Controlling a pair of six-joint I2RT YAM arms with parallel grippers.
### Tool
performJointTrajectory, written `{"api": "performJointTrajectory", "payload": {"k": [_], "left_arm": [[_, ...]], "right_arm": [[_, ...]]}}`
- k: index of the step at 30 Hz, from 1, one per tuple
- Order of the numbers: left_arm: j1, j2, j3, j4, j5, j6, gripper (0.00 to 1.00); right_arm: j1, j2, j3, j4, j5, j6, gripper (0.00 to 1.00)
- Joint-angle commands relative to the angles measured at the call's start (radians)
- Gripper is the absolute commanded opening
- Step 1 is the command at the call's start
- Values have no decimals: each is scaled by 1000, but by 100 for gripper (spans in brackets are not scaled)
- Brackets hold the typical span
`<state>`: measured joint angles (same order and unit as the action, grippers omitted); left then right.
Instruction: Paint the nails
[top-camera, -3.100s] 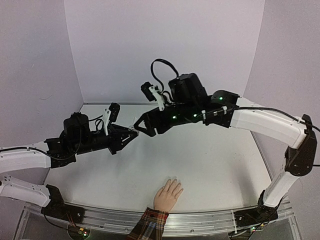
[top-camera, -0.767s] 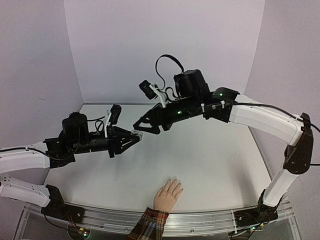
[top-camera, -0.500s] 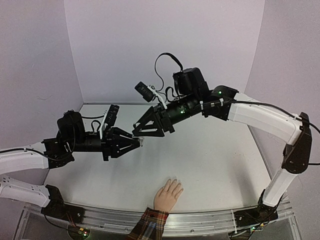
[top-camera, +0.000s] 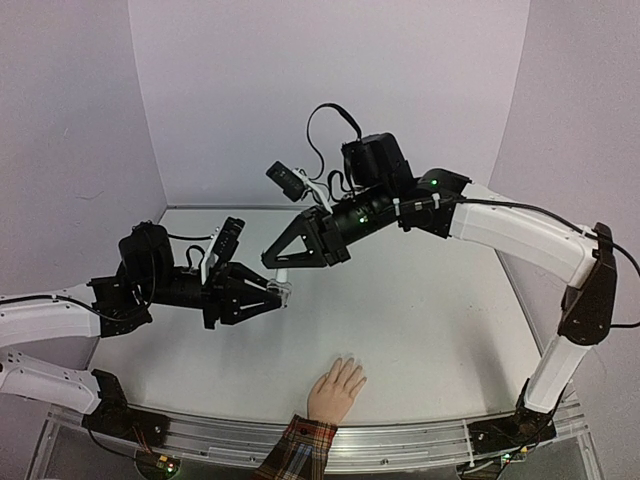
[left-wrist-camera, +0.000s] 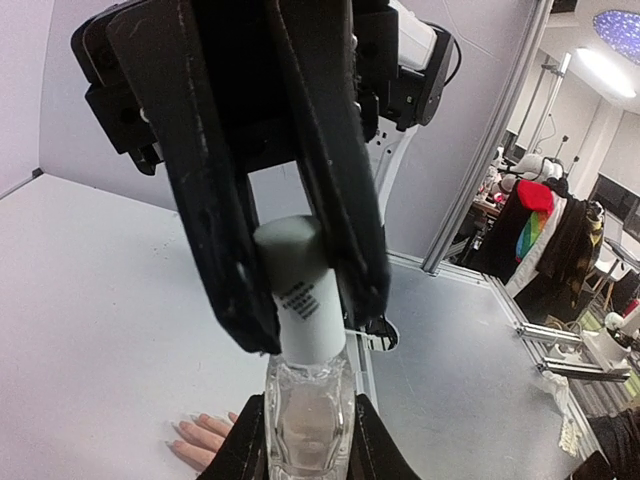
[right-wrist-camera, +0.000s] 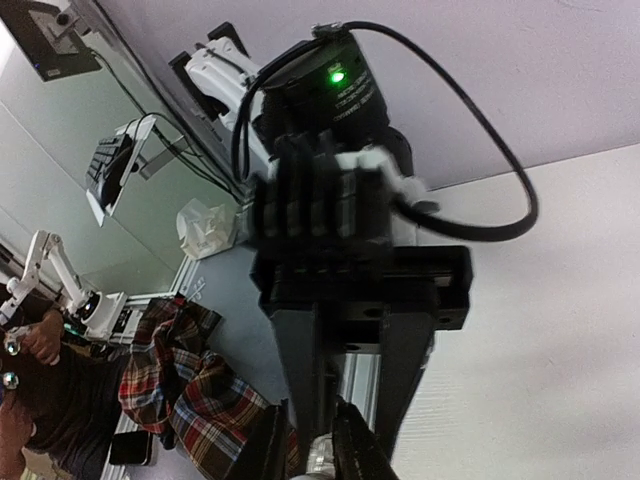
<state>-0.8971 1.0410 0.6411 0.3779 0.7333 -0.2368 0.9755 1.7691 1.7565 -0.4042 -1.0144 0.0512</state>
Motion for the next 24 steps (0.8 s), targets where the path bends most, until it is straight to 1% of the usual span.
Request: {"api": "performJointTrajectory", "payload": {"k": [1,3,7,9,11,13,15,18,20,21,22,24], "left_arm": [[6,-40,30,76,-71,-27,0],[6,-57,21,93,-115,-35,0],[6,-82,24,101,-198,-29,0],[6,-81,39,87,-261,-31,0],[6,-72,71,52,-333,-30,0],[5,-59,100,18,-397,-19,0],[6,-49,112,-1,-504,-6,0],[6,-25,126,-20,-681,29,0],[6,19,143,-17,-835,75,0],[5,42,149,-3,-884,96,0],[3,75,159,15,-928,116,0],[-4,149,187,35,-987,161,0]], "right_arm": [[3,-4,3,23,-22,1,5],[3,-7,-15,43,16,21,0],[8,-4,-52,102,70,69,0],[20,-19,-85,132,148,78,0],[29,-20,-102,136,262,88,0],[31,-9,-110,142,334,111,0],[40,8,-120,155,415,146,0],[85,40,-111,156,615,206,0],[127,81,-86,152,799,291,0],[142,103,-70,144,928,350,0],[159,132,-39,113,1020,427,0],[186,210,81,6,1153,540,0]]}}
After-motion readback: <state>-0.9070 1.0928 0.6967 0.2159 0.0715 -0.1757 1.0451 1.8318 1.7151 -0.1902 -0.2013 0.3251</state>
